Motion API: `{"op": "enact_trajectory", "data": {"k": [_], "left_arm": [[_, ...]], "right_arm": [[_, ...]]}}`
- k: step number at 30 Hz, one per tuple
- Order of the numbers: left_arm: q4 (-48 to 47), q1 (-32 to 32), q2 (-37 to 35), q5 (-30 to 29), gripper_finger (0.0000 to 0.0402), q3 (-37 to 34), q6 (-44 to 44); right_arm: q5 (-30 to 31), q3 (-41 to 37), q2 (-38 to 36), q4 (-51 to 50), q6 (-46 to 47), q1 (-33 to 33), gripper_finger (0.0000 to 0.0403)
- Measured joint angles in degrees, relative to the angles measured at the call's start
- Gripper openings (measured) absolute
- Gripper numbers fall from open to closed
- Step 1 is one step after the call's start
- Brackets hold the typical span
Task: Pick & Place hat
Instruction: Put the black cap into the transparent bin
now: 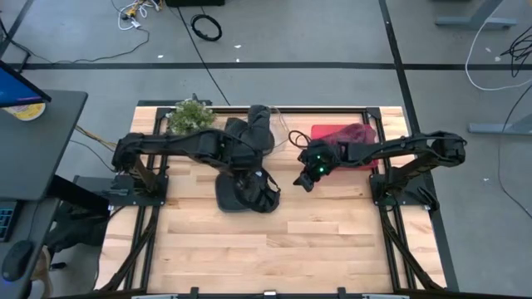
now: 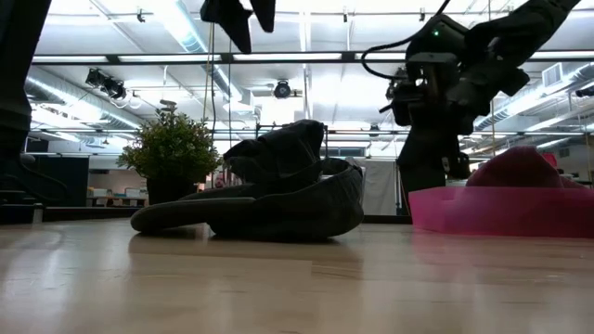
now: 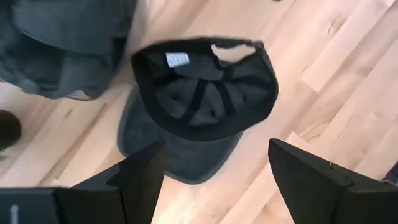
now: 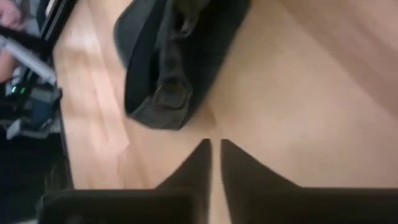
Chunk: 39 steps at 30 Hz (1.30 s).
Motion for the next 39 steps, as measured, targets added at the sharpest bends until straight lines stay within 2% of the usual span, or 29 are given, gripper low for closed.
{"op": "enact_trajectory", "data": {"k": [3,8,16,20,25,32,35,39], "left_arm": [[2.4,-1.0,0.0,0.1,0.0286,-3.3,0.2],[2.9,-3.3,0.0,-4.3,0.0286,-9.5,1.9],[4.2,-4.3,-1.3,-4.8,0.0286,-25.7,-3.5],[11.6,-3.6,-6.2,-3.8,0.0285,-35.8,-4.3],[20.0,-2.8,-16.3,-5.4,0.0269,-46.8,-7.3],[41.5,0.2,-27.4,-4.4,0.0256,-63.6,-9.4],[47.7,-0.3,-29.9,-8.4,0.026,-69.9,-13.3],[51.9,-1.2,-31.3,-14.3,0.0266,-74.4,-15.8]], "right_arm": [[-1.6,0.0,0.0,1.4,-0.3,0.9,0.0007],[-3.3,0.0,0.0,4.7,3.5,1.7,0.0022],[-4.4,0.0,0.0,6.5,10.6,1.9,0.0025],[-4.4,0.0,0.0,6.8,12.9,2.6,0.0025],[-4.3,0.0,0.0,7.5,14.9,3.8,0.0025],[-4.1,0.0,0.0,10.7,17.3,4.3,0.0025],[-4.1,0.0,0.0,12.0,17.9,4.3,0.0025],[-4.1,0.0,0.0,13.0,18.5,4.3,0.0025]]}}
